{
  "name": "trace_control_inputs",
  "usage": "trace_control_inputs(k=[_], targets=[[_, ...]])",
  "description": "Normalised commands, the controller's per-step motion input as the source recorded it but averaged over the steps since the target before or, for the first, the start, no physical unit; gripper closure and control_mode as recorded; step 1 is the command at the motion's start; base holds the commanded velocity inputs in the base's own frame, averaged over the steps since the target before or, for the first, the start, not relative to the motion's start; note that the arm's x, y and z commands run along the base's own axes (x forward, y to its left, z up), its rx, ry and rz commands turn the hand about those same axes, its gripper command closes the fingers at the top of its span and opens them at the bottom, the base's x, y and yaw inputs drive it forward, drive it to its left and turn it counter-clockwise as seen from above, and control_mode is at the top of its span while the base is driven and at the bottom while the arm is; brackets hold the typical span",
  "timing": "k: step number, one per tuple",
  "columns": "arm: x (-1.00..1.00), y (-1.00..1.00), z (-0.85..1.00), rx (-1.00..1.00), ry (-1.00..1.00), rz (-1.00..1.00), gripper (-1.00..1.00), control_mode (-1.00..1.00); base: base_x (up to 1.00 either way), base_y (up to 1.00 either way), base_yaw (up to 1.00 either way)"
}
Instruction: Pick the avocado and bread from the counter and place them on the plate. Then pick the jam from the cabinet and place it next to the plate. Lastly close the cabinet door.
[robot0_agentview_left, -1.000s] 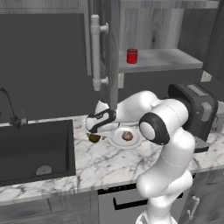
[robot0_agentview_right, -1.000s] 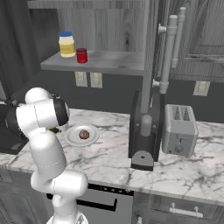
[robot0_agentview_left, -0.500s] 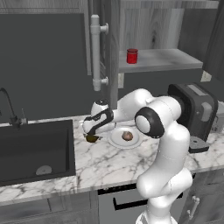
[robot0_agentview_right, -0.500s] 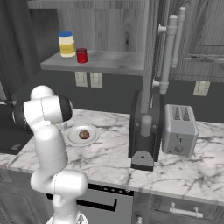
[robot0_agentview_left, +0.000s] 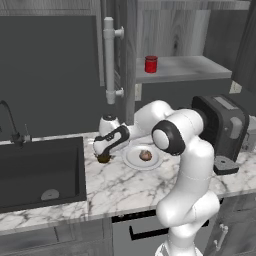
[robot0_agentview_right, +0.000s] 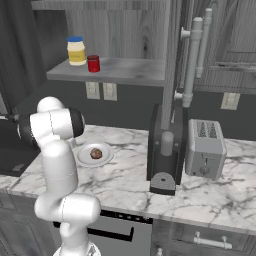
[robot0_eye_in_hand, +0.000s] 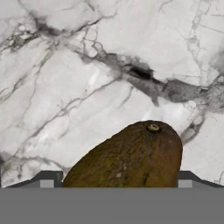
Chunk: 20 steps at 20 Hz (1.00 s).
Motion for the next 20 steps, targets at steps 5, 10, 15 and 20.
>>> trace_control_inputs(k=[5, 10, 15, 20], targets=[[-0.19, -0.13, 0.18, -0.03, -0.11, -0.07, 1.00, -1.00, 0.00, 0.00, 0.00], [-0.13, -0.39, 0.48, 0.00, -0.13, -0.06, 1.00, -1.00, 0.00, 0.00, 0.00], [-0.10, -0.60, 0.47, 0.00, -0.08, 0.00, 1.00, -1.00, 0.00, 0.00, 0.00], [-0.15, -0.65, 0.60, 0.00, 0.00, 0.00, 1.00, -1.00, 0.00, 0.00, 0.00]])
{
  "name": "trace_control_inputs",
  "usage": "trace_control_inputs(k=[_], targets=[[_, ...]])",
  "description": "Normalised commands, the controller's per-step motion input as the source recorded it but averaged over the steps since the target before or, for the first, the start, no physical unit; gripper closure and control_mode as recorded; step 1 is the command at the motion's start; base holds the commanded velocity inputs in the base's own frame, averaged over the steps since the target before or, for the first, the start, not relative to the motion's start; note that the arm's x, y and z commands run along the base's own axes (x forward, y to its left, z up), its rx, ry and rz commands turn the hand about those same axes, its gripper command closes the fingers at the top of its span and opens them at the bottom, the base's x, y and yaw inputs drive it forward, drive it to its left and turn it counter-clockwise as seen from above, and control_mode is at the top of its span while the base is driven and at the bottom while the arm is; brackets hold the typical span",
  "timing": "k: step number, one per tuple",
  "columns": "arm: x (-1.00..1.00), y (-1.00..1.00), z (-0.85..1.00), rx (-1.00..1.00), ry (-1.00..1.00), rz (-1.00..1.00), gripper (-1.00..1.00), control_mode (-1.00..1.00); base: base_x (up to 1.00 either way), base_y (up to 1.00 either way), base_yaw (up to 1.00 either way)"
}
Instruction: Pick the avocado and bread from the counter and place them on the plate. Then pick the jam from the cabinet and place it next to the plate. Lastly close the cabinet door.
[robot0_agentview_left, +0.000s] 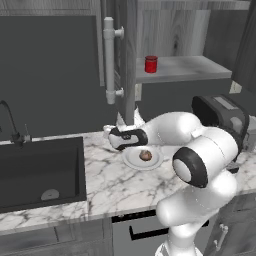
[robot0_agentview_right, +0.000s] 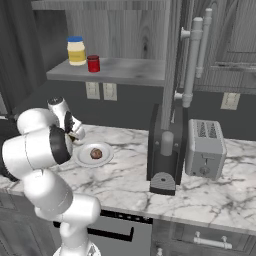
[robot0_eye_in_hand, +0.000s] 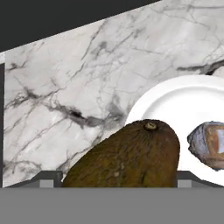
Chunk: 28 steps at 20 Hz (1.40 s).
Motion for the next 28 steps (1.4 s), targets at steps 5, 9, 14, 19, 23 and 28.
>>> trace_control_inputs(k=[5, 9, 14, 19, 23, 28], targets=[[-0.30, -0.50, 0.62, 0.00, 0.01, 0.00, 1.00, -1.00, 0.00, 0.00, 0.00], [-0.20, -0.18, 0.34, 0.00, 0.13, -0.01, 1.00, -1.00, 0.00, 0.00, 0.00], [-0.01, 0.00, -0.01, 0.00, 0.31, -0.03, 1.00, -1.00, 0.00, 0.00, 0.00], [0.00, 0.00, -0.31, -0.03, 0.30, -0.02, 1.00, -1.00, 0.00, 0.00, 0.00], [0.00, -0.02, -0.40, -0.09, 0.14, -0.01, 1.00, -1.00, 0.00, 0.00, 0.00], [0.00, -0.10, -0.46, -0.09, 0.11, 0.00, 1.00, -1.00, 0.00, 0.00, 0.00]])
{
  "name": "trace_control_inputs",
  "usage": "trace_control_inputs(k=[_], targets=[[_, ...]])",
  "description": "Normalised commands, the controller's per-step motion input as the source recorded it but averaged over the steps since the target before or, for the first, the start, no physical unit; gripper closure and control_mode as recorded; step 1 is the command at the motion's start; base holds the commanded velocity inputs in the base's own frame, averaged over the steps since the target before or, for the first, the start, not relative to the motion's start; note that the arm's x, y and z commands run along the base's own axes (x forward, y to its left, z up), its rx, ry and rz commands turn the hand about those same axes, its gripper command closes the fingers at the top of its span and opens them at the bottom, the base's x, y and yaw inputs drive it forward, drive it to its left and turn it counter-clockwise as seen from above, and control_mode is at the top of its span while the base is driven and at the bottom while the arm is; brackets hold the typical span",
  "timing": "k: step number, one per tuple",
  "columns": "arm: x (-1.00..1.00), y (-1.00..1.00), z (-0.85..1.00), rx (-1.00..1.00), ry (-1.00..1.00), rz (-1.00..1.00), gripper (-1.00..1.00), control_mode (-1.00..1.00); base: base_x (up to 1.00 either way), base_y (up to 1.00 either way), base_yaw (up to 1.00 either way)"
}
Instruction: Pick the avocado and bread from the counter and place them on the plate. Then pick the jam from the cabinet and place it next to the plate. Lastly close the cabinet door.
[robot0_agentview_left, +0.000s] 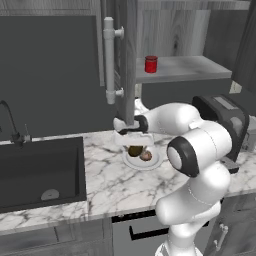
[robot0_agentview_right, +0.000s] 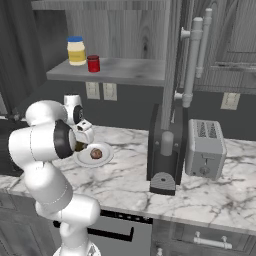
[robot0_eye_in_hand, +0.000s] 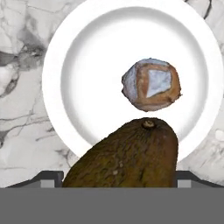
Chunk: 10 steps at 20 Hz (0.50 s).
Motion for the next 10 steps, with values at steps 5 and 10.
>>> trace_control_inputs(k=[5, 10], targets=[[0.00, -0.24, -0.48, -0.05, 0.03, 0.00, 1.00, -1.00, 0.00, 0.00, 0.00], [0.00, -0.31, -0.38, 0.00, 0.00, 0.00, 1.00, -1.00, 0.00, 0.00, 0.00]])
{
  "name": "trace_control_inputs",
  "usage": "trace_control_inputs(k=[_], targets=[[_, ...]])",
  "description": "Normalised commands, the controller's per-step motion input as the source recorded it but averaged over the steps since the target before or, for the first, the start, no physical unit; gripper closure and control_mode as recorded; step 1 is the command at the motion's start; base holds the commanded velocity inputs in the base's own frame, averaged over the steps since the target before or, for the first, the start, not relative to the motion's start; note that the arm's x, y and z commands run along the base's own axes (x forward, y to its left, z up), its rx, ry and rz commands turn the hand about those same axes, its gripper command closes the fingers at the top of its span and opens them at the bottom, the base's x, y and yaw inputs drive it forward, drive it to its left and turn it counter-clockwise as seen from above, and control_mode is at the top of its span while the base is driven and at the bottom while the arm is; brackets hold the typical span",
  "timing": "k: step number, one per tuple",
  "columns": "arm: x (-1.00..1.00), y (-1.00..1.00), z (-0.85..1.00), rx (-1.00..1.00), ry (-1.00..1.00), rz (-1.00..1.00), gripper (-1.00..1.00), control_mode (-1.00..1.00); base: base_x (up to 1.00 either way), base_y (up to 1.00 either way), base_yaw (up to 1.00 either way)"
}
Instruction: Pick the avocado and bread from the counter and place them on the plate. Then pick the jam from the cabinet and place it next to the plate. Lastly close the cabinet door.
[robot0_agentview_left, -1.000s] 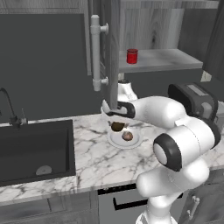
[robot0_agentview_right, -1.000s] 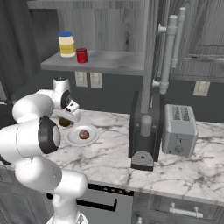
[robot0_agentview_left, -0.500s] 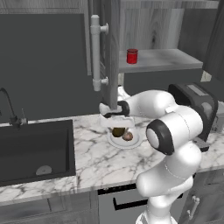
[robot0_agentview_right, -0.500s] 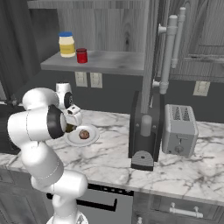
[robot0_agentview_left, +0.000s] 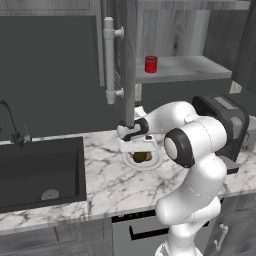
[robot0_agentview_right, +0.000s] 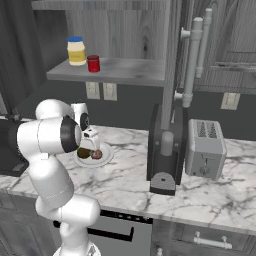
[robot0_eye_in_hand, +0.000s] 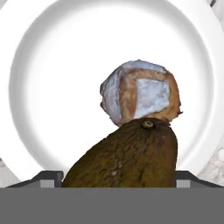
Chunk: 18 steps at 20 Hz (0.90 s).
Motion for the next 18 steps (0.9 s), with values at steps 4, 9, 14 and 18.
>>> trace_control_inputs(k=[4, 9, 14, 18], targets=[[0.05, -0.24, -0.33, 0.00, 0.00, 0.00, 1.00, -1.00, 0.00, 0.00, 0.00], [0.10, -0.05, -0.23, 0.00, 0.00, 0.00, 1.00, -1.00, 0.00, 0.00, 0.00], [0.01, 0.00, -0.28, 0.00, 0.00, 0.00, -1.00, -1.00, 0.00, 0.00, 0.00], [0.07, 0.00, -0.37, -0.02, 0.00, 0.00, -1.00, -1.00, 0.00, 0.00, 0.00]])
